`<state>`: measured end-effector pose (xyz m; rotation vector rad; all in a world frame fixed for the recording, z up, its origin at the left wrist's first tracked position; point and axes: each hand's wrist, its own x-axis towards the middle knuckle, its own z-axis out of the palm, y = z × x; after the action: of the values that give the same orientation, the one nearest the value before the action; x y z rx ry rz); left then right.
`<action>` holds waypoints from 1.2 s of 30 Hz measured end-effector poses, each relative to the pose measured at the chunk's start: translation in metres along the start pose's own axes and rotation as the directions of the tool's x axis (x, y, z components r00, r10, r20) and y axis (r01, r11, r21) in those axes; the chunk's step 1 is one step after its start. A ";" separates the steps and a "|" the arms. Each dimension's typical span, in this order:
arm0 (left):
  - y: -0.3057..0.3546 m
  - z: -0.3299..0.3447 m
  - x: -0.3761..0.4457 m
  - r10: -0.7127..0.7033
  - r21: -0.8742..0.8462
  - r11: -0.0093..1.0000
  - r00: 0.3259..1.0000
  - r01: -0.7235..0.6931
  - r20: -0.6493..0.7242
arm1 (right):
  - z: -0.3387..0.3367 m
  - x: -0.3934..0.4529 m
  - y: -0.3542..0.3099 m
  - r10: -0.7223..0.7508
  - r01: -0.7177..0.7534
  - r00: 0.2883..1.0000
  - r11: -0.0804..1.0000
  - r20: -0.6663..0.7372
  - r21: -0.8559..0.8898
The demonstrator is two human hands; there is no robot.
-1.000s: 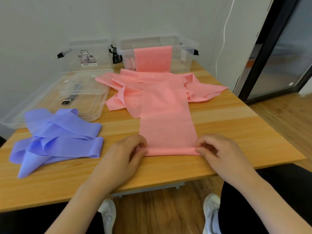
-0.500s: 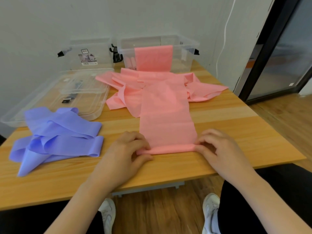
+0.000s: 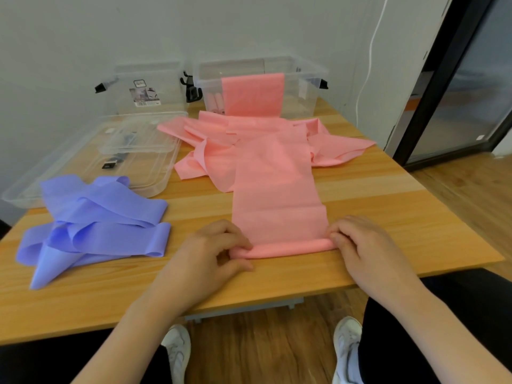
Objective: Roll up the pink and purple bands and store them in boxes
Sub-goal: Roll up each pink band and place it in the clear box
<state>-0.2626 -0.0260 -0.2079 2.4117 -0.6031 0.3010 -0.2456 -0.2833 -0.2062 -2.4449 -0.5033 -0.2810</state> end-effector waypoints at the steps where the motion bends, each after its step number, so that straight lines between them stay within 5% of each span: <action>1: -0.001 0.001 0.000 -0.004 0.010 1.000 1.000 0.004 -0.006 | -0.002 0.000 0.000 -0.010 0.010 1.000 1.000 0.023 0.000; 4: -0.001 0.000 0.001 -0.014 0.047 0.999 1.000 0.015 -0.027 | -0.005 0.000 -0.002 -0.015 0.016 0.995 1.000 0.097 -0.007; 9: 0.005 -0.002 -0.001 -0.100 -0.038 0.995 0.992 0.098 -0.073 | -0.005 -0.002 -0.003 0.003 -0.004 1.000 0.999 0.024 0.044; 14: 0.001 -0.002 0.001 -0.008 0.033 0.999 0.999 0.006 0.054 | -0.003 -0.002 -0.001 -0.030 0.029 0.999 0.999 0.031 0.014; 20: 0.001 -0.002 0.000 -0.023 0.011 1.000 0.999 0.023 -0.024 | -0.009 -0.003 -0.001 -0.018 0.017 0.990 1.000 0.142 0.011; 27: 0.001 -0.003 0.001 -0.005 -0.013 1.000 1.000 0.005 0.031 | -0.008 -0.002 -0.003 -0.052 0.050 0.994 0.998 0.098 0.029; 36: 0.002 -0.001 0.000 -0.068 -0.027 0.997 0.996 0.066 -0.066 | -0.010 -0.003 -0.004 -0.040 0.036 0.989 0.999 0.142 0.027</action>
<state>-0.2635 -0.0270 -0.2054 2.3825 -0.4924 0.3428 -0.2511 -0.2876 -0.1975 -2.4447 -0.6121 -0.1152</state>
